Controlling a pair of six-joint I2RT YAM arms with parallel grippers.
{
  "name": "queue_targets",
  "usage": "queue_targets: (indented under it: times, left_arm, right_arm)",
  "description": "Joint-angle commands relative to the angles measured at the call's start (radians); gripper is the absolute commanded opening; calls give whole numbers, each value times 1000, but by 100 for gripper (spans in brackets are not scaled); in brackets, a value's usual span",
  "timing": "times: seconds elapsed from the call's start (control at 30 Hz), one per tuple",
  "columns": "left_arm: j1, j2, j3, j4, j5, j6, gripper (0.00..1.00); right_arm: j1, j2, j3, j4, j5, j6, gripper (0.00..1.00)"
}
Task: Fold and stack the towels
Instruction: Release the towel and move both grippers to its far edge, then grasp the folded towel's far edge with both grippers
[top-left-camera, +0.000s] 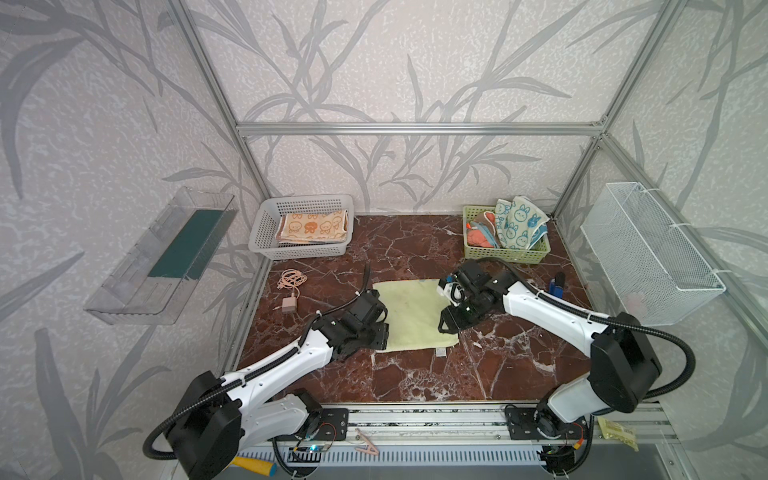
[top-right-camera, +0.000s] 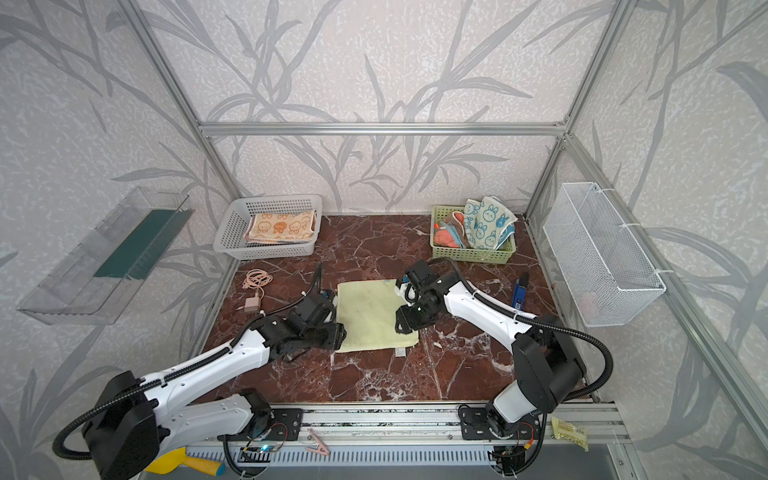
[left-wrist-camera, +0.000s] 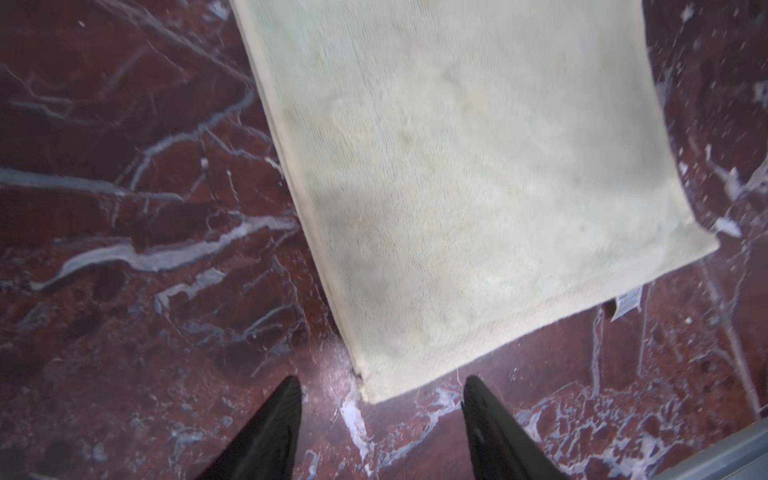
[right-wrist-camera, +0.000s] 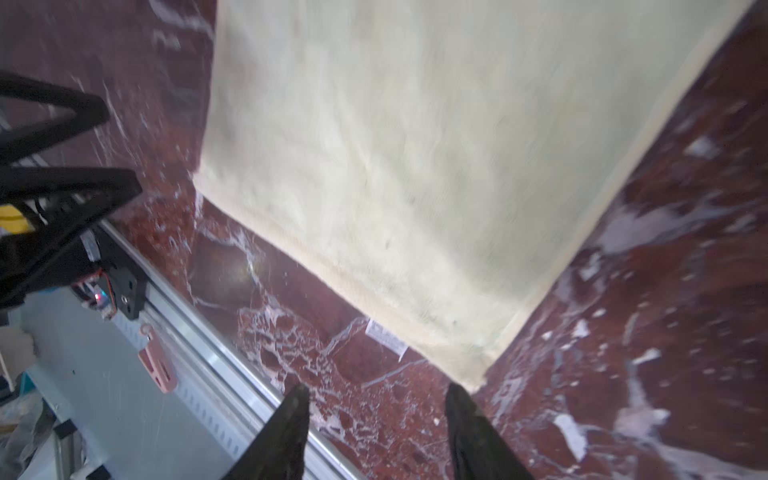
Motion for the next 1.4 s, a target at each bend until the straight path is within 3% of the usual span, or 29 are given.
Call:
queue_targets:
  times: [0.0,0.1,0.3,0.67,0.97,1.17,1.23,1.27,1.37]
  left_arm:
    - [151,102,89,104,119,1,63]
    - [255,236,174,177,205,-9,62]
    - [356,472,349,173,247,4,61]
    - [408,704,393,314,389,-29,60]
    - [410,762,406,370,445,-41,55]
    - [410,752,402,374,476,-32,40]
    - [410,733,393,374,481,-23,29]
    - [410,725,389,373,483,-16,23]
    - [411,680,372,365,479,16,2]
  right_arm:
    - [-81,94,107,21,73,-32,54]
    - [-132,223,211,66,87,-18,53]
    - [-160,401,358,109,157,1,53]
    - [-194,527,387,179,205,26,54]
    - [-198,616,446,184,110,42,52]
    - [-187,628,446,197,54,67,45]
    - [-180,610,428,200,54,68,41]
    - [-179,600,418,202,55,68,37]
    - [-178,548,381,211,77,64,14]
